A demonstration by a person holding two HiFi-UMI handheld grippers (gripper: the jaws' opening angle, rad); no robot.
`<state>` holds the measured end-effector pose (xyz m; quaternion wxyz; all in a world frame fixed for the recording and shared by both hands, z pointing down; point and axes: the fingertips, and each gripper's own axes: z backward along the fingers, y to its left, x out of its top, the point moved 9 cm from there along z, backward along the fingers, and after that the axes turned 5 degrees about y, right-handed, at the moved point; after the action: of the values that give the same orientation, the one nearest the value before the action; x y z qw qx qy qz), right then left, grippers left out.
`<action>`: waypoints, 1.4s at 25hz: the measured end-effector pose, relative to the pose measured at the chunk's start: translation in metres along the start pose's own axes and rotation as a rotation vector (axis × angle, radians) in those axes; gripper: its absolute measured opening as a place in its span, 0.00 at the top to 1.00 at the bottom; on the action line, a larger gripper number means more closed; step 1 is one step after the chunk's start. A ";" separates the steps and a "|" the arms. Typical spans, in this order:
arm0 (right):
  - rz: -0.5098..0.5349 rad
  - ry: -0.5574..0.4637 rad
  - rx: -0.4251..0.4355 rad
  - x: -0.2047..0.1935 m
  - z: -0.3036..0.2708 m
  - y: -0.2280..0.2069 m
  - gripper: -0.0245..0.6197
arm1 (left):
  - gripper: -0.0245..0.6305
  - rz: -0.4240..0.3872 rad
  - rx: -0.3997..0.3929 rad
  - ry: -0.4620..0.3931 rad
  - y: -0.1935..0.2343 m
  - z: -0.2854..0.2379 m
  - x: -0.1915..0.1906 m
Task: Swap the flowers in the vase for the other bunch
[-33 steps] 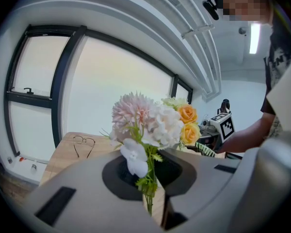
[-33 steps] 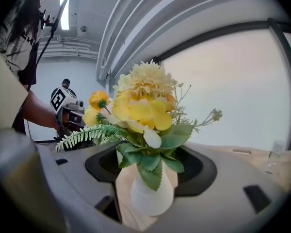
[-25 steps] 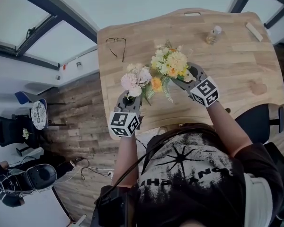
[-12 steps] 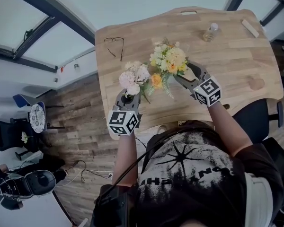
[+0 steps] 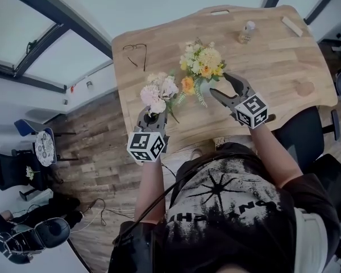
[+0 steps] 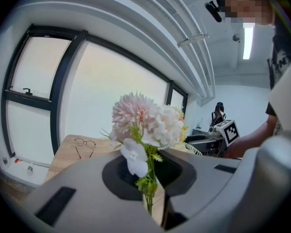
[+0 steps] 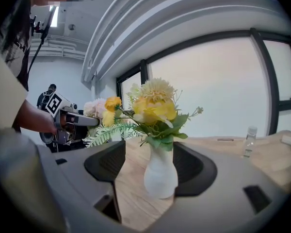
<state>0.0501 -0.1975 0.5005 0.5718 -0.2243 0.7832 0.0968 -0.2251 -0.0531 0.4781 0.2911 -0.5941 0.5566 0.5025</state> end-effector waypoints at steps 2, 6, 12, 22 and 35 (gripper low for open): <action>-0.008 -0.006 -0.009 0.001 0.005 0.009 0.50 | 0.89 -0.002 -0.007 0.003 0.001 0.006 -0.001; -0.014 -0.032 -0.009 0.007 0.013 0.030 0.51 | 0.89 -0.011 -0.033 0.010 0.004 0.015 -0.002; -0.018 -0.072 -0.025 0.017 0.027 0.066 0.77 | 0.89 -0.035 -0.073 0.003 0.003 0.028 -0.002; 0.001 -0.088 -0.083 0.025 0.058 0.110 0.92 | 0.89 -0.096 -0.121 -0.008 -0.004 0.049 0.002; 0.015 -0.109 -0.092 0.028 0.069 0.147 0.92 | 0.89 -0.105 -0.129 -0.031 -0.004 0.080 -0.001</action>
<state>0.0338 -0.0468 0.4360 0.6017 -0.2388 0.7474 0.1493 -0.2431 0.0210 0.4524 0.2867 -0.6320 0.4867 0.5305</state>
